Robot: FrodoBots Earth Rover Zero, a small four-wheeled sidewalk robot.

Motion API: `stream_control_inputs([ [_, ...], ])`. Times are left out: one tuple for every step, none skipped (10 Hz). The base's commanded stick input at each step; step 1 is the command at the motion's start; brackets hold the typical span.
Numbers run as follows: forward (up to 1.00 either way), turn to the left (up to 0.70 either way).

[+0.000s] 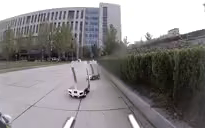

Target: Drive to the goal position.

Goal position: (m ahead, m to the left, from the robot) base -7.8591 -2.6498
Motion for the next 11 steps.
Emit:
stream_control_inputs([
  [0.0,0.0],
  [0.0,0.0],
  [0.0,0.0],
  [0.0,0.0],
  [0.01,0.02],
  [0.37,0.66],
  [0.63,0.42],
  [0.7,0.35],
  [0.7,0.35],
  [0.7,0.35],
  [0.65,0.44],
])
